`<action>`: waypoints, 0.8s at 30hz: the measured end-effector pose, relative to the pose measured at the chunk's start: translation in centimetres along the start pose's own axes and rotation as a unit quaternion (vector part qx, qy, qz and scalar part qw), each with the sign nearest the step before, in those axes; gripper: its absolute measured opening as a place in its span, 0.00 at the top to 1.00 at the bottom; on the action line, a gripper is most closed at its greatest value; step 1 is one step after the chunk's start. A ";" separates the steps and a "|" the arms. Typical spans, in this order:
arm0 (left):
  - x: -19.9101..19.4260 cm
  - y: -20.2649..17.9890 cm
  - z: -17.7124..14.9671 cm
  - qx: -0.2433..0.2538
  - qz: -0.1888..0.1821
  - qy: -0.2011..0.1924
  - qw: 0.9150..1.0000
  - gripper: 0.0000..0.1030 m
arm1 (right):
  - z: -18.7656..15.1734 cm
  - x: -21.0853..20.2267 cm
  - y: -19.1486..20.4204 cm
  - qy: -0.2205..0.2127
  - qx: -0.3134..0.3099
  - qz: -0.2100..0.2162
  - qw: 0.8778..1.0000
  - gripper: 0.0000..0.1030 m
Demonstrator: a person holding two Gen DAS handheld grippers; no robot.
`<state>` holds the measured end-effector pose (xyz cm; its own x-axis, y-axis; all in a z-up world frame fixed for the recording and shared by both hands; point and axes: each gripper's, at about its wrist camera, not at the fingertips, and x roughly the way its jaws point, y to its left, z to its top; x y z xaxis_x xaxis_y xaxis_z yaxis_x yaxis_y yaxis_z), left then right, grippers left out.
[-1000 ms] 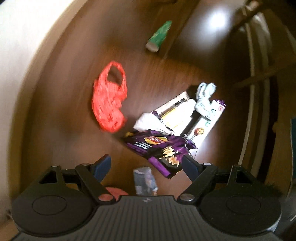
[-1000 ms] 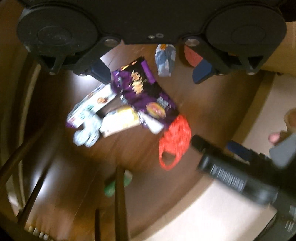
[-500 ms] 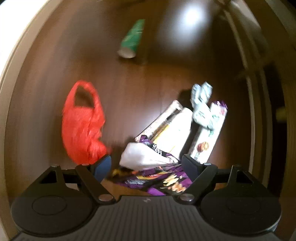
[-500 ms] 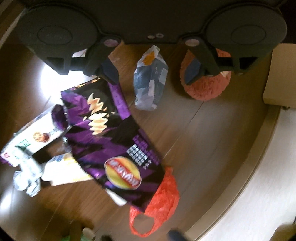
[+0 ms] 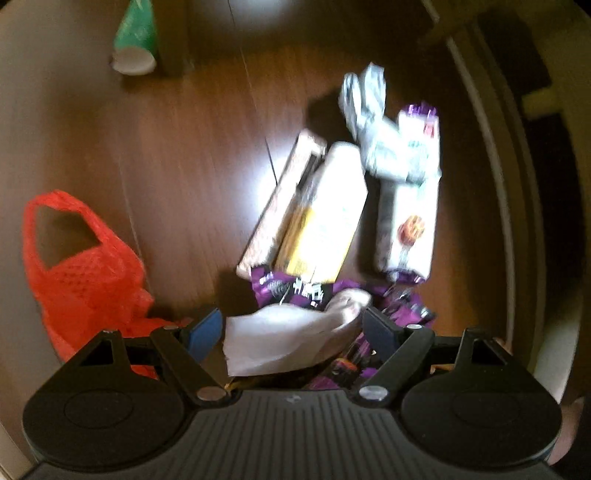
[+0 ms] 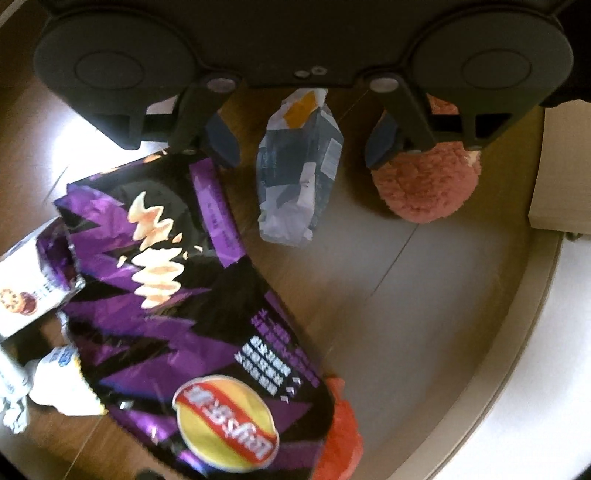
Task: Collect trash
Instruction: 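Lower both tools to the floor and grasp the clear wrapper with right tool while left grasps white tissue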
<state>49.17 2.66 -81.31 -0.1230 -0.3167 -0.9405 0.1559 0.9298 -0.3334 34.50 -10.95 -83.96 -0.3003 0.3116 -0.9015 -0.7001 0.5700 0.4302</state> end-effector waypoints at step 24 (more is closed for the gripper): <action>-1.8 0.1 -1.6 -0.066 0.015 -0.053 0.996 0.92 | -0.4 2.1 0.0 -0.028 0.018 -0.010 0.999 0.96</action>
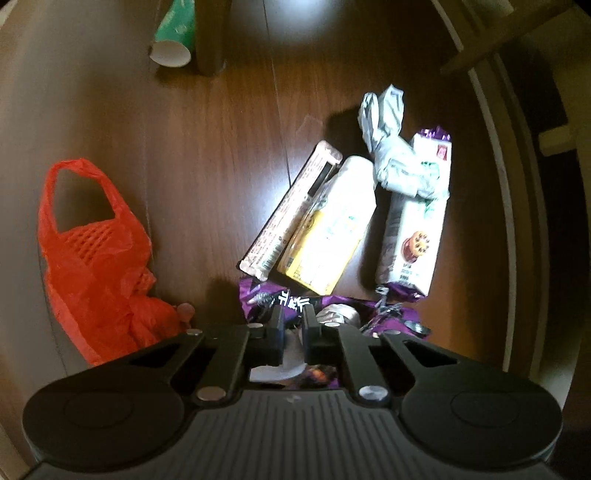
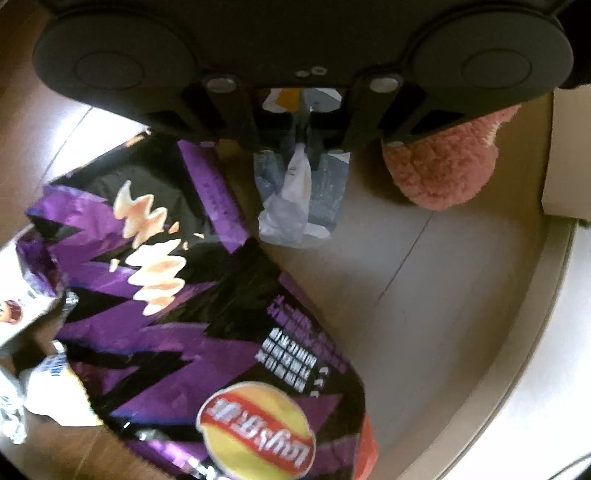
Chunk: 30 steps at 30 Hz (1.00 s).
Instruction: Collect trash
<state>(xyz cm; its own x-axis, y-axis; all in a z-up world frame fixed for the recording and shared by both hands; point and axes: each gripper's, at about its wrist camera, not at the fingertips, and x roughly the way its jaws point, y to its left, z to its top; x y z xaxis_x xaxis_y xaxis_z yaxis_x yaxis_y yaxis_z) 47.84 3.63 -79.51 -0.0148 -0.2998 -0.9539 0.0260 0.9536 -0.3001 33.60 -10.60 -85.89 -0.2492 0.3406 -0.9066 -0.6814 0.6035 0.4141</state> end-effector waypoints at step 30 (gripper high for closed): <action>2.5 -3.3 2.0 0.275 -0.012 0.087 0.958 0.25 | -2.6 -7.0 -2.4 -0.068 0.097 0.057 0.991 0.97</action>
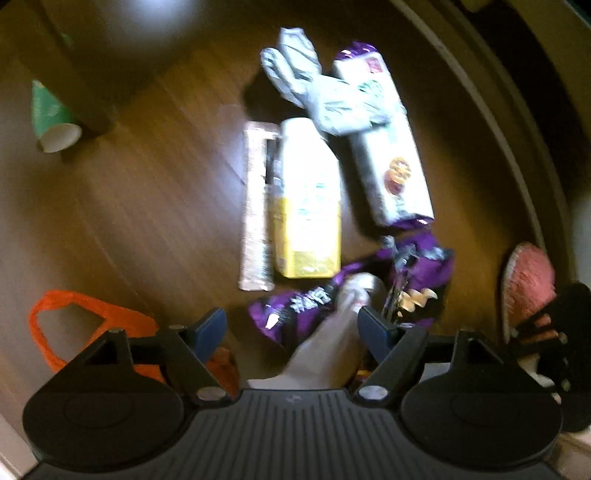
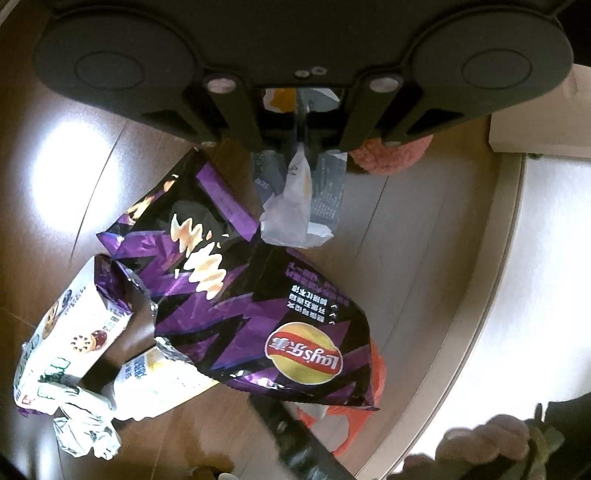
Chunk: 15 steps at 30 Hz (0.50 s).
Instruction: Collect trash
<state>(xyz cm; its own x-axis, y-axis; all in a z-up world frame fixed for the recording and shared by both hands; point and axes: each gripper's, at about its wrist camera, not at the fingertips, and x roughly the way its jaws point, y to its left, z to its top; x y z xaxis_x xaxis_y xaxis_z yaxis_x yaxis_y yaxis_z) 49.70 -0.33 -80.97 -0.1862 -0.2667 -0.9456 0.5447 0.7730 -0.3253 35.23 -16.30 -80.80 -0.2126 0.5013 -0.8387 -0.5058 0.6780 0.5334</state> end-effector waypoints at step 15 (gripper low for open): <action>2.2 -3.3 -2.6 0.009 -0.081 0.044 0.996 0.44 | 0.0 0.1 -0.6 0.005 0.012 0.010 1.000 0.96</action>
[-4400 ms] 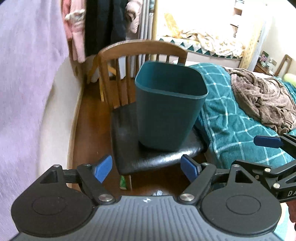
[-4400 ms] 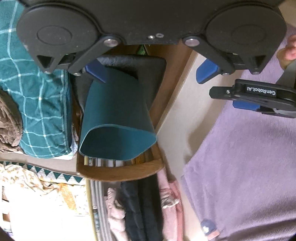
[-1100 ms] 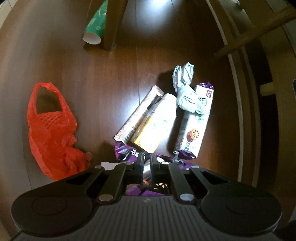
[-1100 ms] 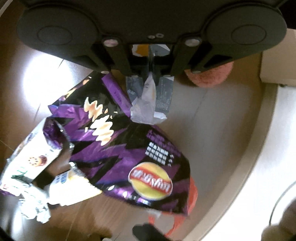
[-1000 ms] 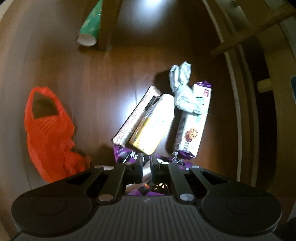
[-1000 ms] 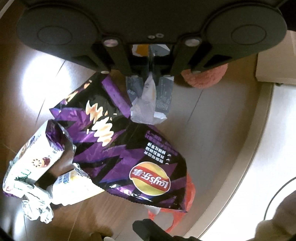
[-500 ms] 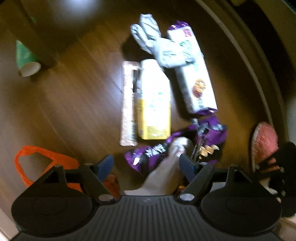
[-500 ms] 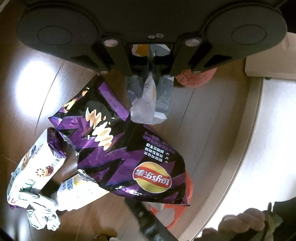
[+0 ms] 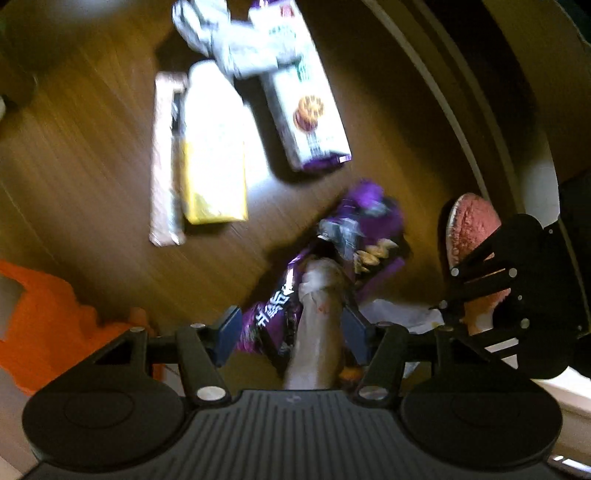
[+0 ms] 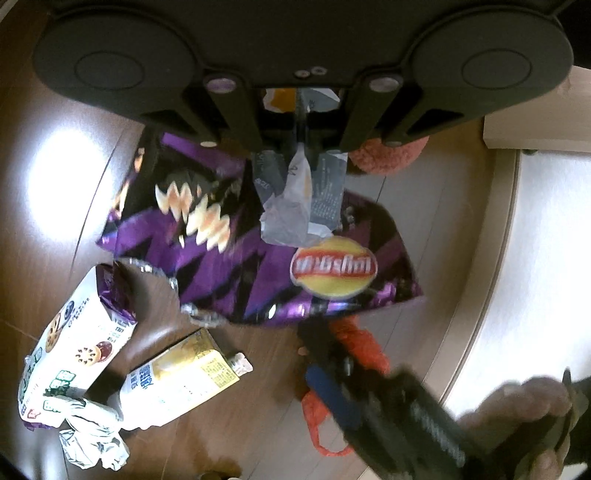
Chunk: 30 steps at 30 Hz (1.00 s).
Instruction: Collect trash
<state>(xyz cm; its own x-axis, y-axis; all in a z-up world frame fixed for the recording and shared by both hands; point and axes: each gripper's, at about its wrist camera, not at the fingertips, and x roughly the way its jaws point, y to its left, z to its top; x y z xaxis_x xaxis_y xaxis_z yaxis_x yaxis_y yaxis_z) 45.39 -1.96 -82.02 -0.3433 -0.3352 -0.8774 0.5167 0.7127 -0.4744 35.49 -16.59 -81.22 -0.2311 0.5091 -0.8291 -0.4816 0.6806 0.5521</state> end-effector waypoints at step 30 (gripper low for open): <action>7.2 -2.9 -2.8 -0.007 -0.088 0.042 0.995 0.57 | -3.9 3.2 -2.2 0.093 -0.020 -0.043 0.995 0.95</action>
<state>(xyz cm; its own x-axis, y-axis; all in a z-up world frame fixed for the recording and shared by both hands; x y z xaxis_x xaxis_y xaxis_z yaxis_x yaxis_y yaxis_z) 39.21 -4.72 -86.71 -0.4921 -0.4036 -0.7714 0.4321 0.6559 -0.6189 32.53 -18.49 -85.39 -0.3385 0.3405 -0.8772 -0.5389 0.6940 0.4774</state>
